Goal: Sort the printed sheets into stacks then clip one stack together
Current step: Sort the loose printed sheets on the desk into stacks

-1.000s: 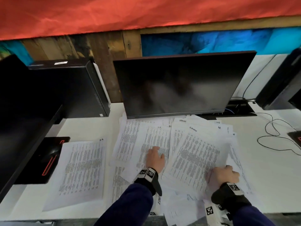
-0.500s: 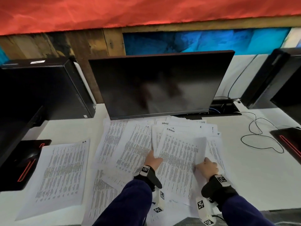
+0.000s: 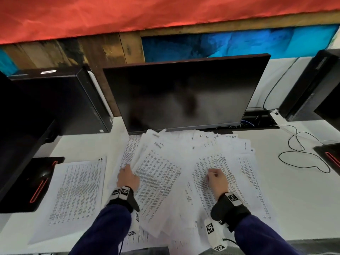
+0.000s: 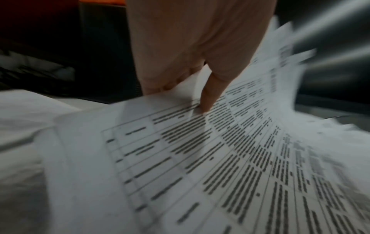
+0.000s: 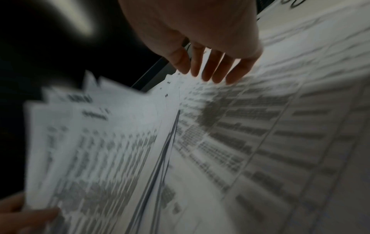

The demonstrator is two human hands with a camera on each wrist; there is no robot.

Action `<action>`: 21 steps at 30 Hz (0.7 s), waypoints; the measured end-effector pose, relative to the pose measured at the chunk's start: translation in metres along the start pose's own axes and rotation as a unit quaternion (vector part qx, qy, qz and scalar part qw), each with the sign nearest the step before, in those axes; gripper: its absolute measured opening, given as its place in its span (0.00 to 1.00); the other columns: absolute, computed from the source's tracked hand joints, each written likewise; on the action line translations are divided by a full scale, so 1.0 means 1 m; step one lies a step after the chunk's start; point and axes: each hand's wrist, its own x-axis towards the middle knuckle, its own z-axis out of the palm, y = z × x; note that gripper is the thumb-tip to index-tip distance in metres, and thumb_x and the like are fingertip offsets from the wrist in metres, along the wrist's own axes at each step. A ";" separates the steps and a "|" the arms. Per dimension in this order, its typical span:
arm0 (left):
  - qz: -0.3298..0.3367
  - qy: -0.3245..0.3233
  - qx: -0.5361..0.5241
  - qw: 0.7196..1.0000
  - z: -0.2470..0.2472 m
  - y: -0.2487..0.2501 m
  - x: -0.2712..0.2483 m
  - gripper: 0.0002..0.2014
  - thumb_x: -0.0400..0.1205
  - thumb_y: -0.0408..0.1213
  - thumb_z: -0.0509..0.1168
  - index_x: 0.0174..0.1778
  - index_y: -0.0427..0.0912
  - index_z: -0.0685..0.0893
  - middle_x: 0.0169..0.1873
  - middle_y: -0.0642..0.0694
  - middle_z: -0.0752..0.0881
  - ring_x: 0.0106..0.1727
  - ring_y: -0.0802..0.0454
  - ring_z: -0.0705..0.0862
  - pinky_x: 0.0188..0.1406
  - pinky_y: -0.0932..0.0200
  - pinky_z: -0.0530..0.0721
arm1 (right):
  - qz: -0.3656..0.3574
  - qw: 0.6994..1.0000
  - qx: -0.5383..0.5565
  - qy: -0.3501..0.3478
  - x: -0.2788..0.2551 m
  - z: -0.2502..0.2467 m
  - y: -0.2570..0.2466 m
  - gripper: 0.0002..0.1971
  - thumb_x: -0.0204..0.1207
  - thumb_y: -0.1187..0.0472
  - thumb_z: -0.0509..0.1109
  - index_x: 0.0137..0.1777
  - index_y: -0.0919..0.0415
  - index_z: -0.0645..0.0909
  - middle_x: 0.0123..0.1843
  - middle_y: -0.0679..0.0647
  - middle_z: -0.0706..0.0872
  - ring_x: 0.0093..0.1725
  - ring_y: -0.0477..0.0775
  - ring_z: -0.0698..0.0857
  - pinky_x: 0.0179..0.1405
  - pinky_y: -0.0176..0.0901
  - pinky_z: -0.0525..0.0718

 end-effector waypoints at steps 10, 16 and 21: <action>-0.064 -0.082 -0.157 0.982 0.002 -0.007 0.004 0.39 0.78 0.35 0.68 0.82 0.38 0.54 0.79 0.36 0.64 0.77 0.37 0.67 0.74 0.49 0.68 | 0.159 0.964 0.124 -0.175 -0.007 0.053 -0.003 0.13 0.76 0.69 0.68 0.32 0.64 0.70 0.18 0.57 0.71 0.14 0.52 0.66 0.17 0.33 0.66; -0.009 -0.048 -0.188 0.981 -0.005 -0.010 -0.006 0.30 0.79 0.27 0.65 0.78 0.38 0.64 0.75 0.39 0.71 0.74 0.42 0.72 0.71 0.54 0.69 | 0.188 0.957 0.049 -0.215 -0.013 0.068 -0.004 0.10 0.76 0.73 0.66 0.33 0.65 0.74 0.13 0.53 0.72 0.11 0.49 0.68 0.17 0.29 0.64; 0.142 0.009 -0.122 0.982 -0.012 -0.003 -0.028 0.18 0.84 0.28 0.59 0.70 0.42 0.72 0.62 0.41 0.84 0.46 0.49 0.86 0.50 0.58 0.86 | 0.214 0.956 0.075 -0.187 -0.012 0.074 0.002 0.10 0.78 0.70 0.64 0.35 0.62 0.74 0.23 0.56 0.73 0.18 0.50 0.71 0.23 0.33 0.70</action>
